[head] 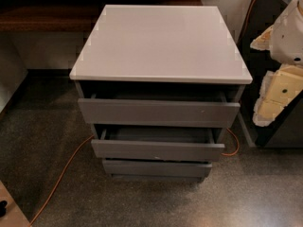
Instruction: Pick apple from bottom drawer and place on counter
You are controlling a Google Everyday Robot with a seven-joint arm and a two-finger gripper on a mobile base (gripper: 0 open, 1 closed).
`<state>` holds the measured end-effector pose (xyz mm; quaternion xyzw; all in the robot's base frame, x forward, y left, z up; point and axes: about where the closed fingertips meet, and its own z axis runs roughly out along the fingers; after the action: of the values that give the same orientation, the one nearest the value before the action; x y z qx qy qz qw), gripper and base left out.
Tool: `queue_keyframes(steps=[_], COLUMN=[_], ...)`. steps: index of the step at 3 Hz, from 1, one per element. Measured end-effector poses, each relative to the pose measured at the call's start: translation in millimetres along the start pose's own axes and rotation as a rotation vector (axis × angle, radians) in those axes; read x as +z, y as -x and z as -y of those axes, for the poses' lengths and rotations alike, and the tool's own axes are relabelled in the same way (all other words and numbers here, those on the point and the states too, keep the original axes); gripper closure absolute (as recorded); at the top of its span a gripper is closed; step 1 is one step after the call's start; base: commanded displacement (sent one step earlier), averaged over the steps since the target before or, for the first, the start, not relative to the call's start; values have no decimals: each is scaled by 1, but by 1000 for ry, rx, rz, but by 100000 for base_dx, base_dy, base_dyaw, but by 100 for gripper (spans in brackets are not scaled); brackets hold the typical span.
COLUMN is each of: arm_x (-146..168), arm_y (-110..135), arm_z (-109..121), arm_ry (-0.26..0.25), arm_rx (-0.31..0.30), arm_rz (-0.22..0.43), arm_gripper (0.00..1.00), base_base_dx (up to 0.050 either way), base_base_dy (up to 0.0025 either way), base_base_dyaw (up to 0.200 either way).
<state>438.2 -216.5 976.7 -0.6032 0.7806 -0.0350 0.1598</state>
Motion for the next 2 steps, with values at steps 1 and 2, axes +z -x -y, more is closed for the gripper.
queue_keyframes(steps=[1, 2], arm_x=[0, 0], arm_y=[0, 0], arm_z=[0, 0], arm_ry=[0, -1], arm_rx=[0, 0], arm_rz=[0, 0], arm_gripper=[0, 0], base_base_dx=[-5000, 0], base_base_dy=[0, 0], base_base_dyaw=[-3, 0])
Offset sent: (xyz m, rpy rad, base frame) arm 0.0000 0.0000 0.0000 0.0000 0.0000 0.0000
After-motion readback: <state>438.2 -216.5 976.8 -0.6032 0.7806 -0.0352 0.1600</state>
